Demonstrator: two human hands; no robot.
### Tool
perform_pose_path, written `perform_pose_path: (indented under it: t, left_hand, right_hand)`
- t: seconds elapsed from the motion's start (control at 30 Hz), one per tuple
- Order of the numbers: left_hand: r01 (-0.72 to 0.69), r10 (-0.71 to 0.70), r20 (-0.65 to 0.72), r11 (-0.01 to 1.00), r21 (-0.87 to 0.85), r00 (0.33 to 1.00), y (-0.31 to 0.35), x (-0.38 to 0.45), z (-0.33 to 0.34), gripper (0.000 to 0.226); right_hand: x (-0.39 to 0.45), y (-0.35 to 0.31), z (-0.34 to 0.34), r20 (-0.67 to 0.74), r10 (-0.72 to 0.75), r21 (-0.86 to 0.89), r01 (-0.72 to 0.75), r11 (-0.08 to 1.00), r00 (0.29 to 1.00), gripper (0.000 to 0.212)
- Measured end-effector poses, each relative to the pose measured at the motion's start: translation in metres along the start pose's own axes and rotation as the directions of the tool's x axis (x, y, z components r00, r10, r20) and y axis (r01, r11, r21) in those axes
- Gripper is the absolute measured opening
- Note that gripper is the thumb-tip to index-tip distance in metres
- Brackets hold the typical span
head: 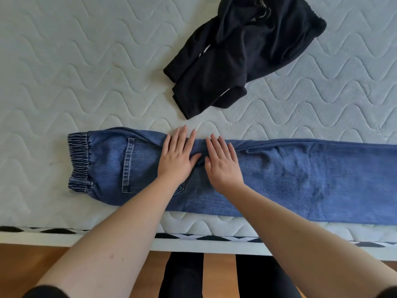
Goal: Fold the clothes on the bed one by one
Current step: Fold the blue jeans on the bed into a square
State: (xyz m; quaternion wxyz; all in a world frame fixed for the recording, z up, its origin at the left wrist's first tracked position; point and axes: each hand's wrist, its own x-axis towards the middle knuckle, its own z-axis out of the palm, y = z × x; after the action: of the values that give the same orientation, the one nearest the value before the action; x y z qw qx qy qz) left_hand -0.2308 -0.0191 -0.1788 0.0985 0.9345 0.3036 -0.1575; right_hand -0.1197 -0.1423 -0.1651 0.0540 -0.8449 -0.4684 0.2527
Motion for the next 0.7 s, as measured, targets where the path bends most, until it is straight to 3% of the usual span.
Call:
perform_pose_path:
  t: [0.23,0.47,0.63,0.7]
  left_hand:
    - [0.023,-0.023,-0.012,1.0,-0.016,1.0,-0.004,-0.001,0.016,0.08]
    - [0.071,-0.074,0.03,0.995,0.071,0.997,0.0,0.003,0.02,0.08]
    - [0.088,-0.091,0.037,0.992,0.085,0.995,0.008,0.002,0.011,0.079]
    - [0.006,-0.006,0.005,0.998,0.068,1.0,0.019,-0.003,0.006,0.073]
  right_hand:
    - [0.005,0.065,0.004,0.043,-0.146,-0.246,0.152,0.957,0.988,0.066]
    - [-0.009,0.145,-0.016,-0.015,0.149,-0.233,-0.149,0.961,0.989,0.071]
    - [-0.012,0.151,-0.018,-0.04,0.216,-0.216,-0.219,0.952,0.976,0.072]
    - [-0.018,0.15,-0.018,-0.055,0.251,-0.184,-0.257,0.949,0.966,0.072]
